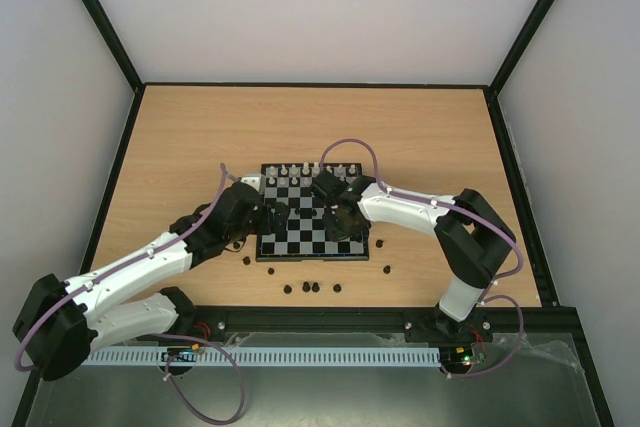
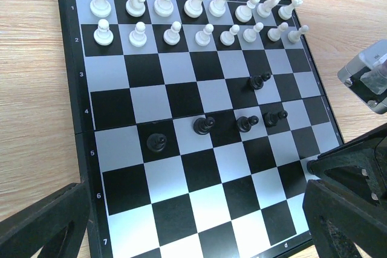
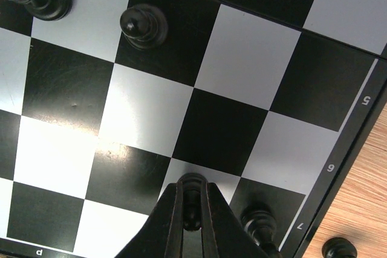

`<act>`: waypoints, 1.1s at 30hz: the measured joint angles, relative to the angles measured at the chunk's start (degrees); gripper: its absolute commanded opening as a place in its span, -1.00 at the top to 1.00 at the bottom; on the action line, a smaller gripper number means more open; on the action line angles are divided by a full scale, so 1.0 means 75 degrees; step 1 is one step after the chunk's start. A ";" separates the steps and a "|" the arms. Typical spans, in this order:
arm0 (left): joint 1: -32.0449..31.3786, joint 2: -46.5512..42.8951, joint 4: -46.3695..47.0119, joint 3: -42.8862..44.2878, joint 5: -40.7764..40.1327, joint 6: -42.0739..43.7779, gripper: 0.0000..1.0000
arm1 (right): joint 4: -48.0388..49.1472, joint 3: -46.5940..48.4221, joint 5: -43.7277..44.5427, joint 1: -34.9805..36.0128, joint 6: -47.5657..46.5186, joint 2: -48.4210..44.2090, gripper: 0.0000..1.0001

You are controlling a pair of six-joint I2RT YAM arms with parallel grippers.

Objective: Set up the chess pieces on the board
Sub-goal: Place the chess piece on the chessboard.

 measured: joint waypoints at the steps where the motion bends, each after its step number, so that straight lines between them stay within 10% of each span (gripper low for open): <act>1: 0.0000 0.0000 0.0000 0.0000 0.0000 -0.0003 -0.98 | 0.0000 -0.0003 0.0000 0.0000 0.0003 0.0000 0.91; 16: 0.0000 0.0000 0.0000 0.0000 0.0000 -0.0009 -0.98 | -0.0009 -0.0131 0.0000 0.0032 0.0087 -0.0111 0.74; 33: 0.0000 0.0000 -0.0020 0.0000 -0.0064 -0.0023 -0.99 | -0.0137 -0.0087 0.0000 0.0050 0.0096 -0.1008 -0.02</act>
